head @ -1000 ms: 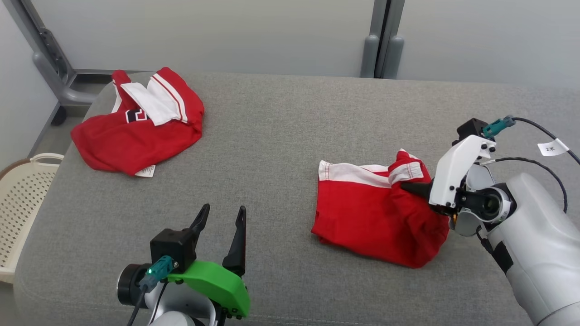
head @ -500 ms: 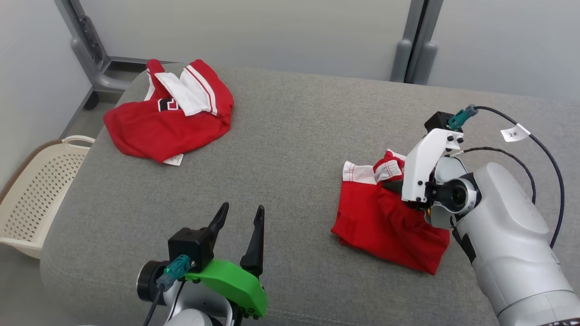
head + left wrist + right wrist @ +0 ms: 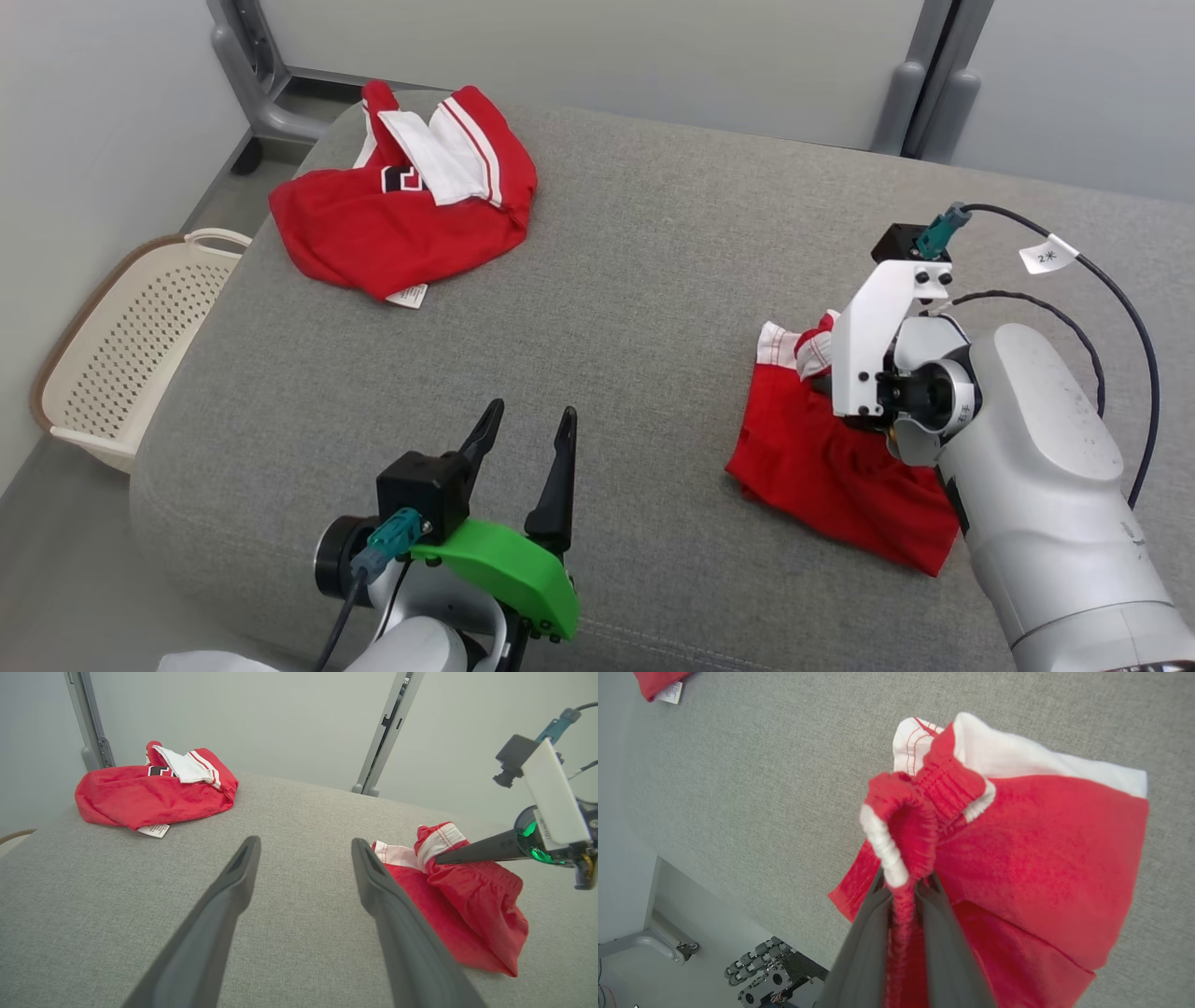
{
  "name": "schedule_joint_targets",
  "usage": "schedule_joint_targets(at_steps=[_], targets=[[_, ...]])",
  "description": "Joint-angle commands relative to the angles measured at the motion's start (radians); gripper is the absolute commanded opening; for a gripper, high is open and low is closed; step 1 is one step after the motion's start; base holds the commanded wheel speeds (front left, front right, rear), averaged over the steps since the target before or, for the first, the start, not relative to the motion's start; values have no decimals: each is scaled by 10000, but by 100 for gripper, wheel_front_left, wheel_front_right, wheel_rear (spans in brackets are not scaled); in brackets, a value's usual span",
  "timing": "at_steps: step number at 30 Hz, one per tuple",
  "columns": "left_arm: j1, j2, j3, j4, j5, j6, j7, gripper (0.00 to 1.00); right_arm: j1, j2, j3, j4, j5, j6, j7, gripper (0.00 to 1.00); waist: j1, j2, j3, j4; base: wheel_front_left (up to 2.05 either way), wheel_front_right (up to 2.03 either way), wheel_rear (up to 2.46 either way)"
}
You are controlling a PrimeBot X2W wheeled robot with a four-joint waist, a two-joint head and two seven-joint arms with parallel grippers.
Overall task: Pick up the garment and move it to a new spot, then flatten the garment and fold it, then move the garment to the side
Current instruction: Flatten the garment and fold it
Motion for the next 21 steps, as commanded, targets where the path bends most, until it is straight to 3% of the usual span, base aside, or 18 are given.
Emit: schedule_joint_targets(at_steps=[1,4,5,8,10,11,21], targets=[[-150,-24,-18,34,-32,-50,-64,100,122,2,-38,-79,-110,0,39,0,0,0,73,90,0,0,0],[-215,-74,-39,124,-43,-97,-94,100,225,23,-22,-198,-210,0,161,0,0,0,122,158,0,0,0],[-234,-91,-51,146,-52,-107,-100,100,257,24,-47,-230,-216,0,133,18,0,0,137,179,0,0,0],[-238,-135,-77,218,-79,-165,-115,100,308,30,16,-258,-41,0,45,45,0,0,170,230,0,0,0],[-278,-164,-86,258,-104,-193,-133,100,302,31,55,-232,88,0,-22,96,0,0,174,247,0,0,0],[-289,-171,-90,277,-116,-207,-134,100,302,33,61,-209,190,0,-46,100,0,0,167,247,0,0,0],[-76,-12,-75,391,-188,-127,-90,100,-130,25,325,-259,1266,0,-221,100,0,0,-187,-119,0,0,0]])
